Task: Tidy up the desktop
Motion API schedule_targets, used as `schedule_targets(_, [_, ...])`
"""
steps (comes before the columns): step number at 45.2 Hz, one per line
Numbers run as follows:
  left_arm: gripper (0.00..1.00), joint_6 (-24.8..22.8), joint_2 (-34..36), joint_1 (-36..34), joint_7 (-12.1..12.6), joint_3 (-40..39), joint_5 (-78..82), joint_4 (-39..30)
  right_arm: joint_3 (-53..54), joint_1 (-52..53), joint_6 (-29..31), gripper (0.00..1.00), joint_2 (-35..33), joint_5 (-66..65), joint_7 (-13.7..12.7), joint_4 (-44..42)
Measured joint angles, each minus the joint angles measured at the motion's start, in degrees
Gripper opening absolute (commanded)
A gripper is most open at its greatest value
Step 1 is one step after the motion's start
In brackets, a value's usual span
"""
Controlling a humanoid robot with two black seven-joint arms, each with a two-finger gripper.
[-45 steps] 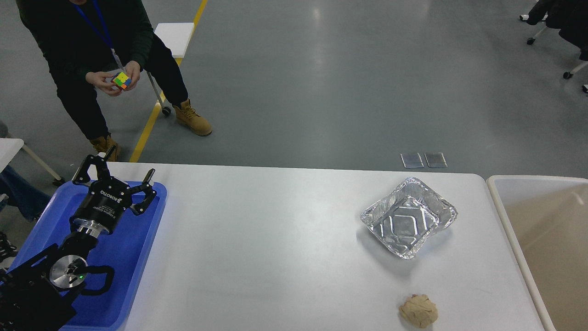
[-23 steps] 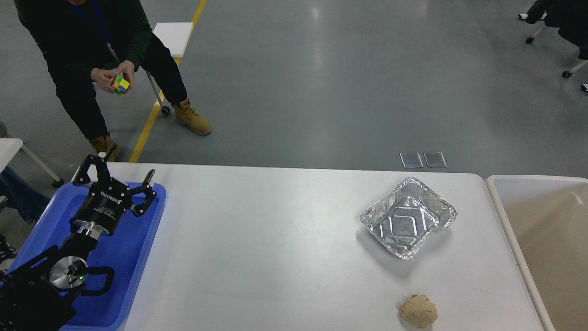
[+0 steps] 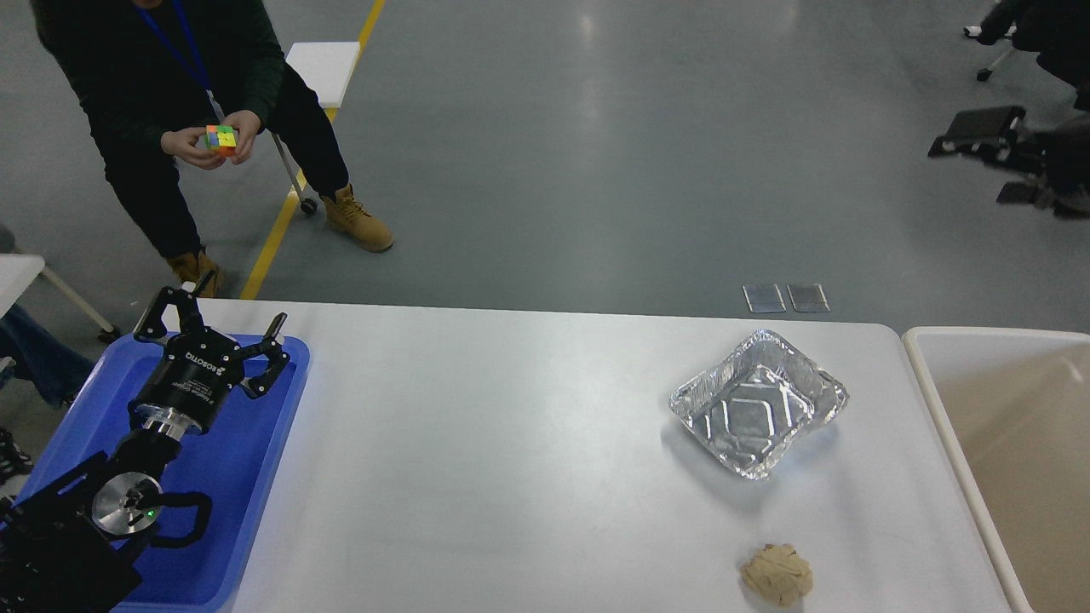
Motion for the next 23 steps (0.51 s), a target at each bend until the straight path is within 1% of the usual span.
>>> schedule_targets(5, [0.99, 0.0, 0.0, 0.0, 0.0, 0.0, 0.0, 0.0, -3.1, 2.6, 2.8, 1.0, 3.2, -0.3, 0.0, 2.1])
schedule_targets(12, [0.99, 0.0, 0.0, 0.0, 0.0, 0.0, 0.0, 0.0, -6.4, 6.6, 9.4, 1.0, 7.4, -0.7, 0.0, 5.6])
schedule_targets(18, [0.99, 0.0, 0.0, 0.0, 0.0, 0.0, 0.0, 0.0, -7.7, 9.4, 14.6, 1.0, 10.0, -0.8, 0.0, 8.4])
schedule_targets(23, [0.99, 0.0, 0.0, 0.0, 0.0, -0.1, 0.0, 0.0, -8.3, 10.7, 17.1, 1.0, 11.6, -1.3, -0.1, 10.4])
